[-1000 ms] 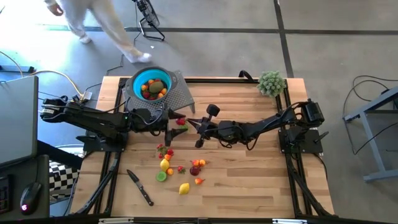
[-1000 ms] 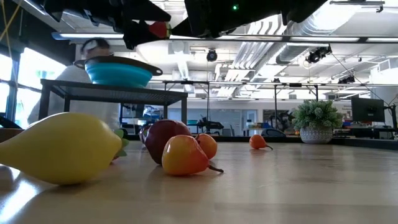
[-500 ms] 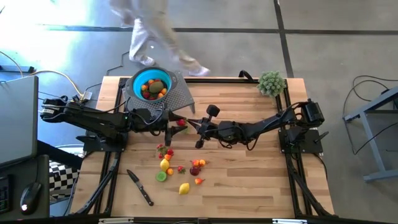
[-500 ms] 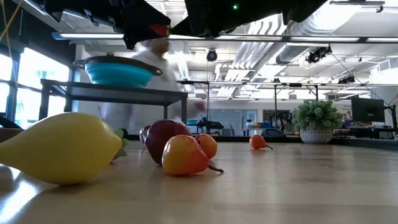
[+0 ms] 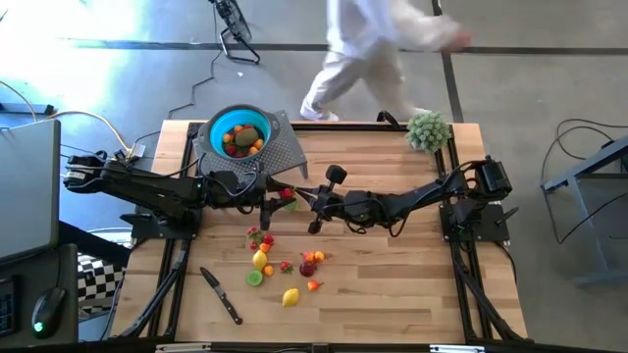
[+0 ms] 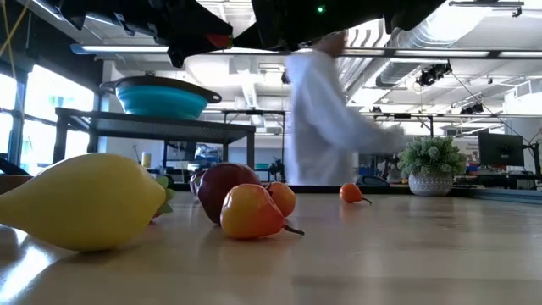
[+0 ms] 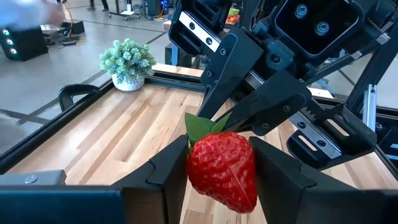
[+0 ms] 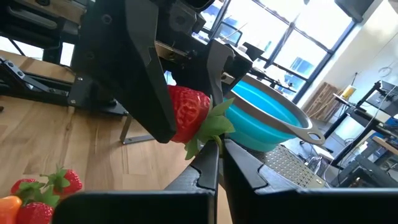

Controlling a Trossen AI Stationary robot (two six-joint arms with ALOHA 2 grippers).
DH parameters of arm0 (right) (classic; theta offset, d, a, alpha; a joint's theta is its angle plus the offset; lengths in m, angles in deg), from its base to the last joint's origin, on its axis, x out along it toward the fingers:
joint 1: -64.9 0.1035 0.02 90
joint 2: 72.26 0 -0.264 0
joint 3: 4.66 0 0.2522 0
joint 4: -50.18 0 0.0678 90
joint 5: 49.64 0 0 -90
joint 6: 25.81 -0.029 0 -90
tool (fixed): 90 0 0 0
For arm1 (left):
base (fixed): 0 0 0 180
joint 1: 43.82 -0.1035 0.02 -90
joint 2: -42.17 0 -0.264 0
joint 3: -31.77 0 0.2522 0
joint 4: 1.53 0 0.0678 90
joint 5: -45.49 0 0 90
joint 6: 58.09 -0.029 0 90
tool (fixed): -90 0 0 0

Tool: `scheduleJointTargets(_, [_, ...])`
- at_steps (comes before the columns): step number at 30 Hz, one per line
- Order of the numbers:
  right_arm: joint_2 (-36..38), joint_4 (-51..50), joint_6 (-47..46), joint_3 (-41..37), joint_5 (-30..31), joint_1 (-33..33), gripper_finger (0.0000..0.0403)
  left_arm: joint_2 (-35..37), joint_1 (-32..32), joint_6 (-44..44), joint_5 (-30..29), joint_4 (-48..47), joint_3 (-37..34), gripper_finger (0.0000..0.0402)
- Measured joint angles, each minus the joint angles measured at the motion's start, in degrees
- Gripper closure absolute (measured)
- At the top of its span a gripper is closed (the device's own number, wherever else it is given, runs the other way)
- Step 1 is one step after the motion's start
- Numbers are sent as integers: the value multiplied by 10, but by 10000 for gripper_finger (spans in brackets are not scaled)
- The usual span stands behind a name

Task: Pick & Place Fruit
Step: Put the red strawberry into the blue strainer bowl on the shelf

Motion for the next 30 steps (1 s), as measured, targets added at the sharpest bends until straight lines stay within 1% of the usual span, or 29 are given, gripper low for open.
scheduleJointTargets(18, [0,0,0,0,-2,0,394,0,0,0,0,-1,0,251])
scheduleJointTargets(25, [0,0,0,0,-2,0,364,0,0,0,0,-5,0,251])
scheduleJointTargets(28, [0,-4,5,0,-2,4,343,0,0,0,0,-5,0,251])
scheduleJointTargets(30, [2,-6,26,0,-1,9,324,0,0,0,0,-5,0,251])
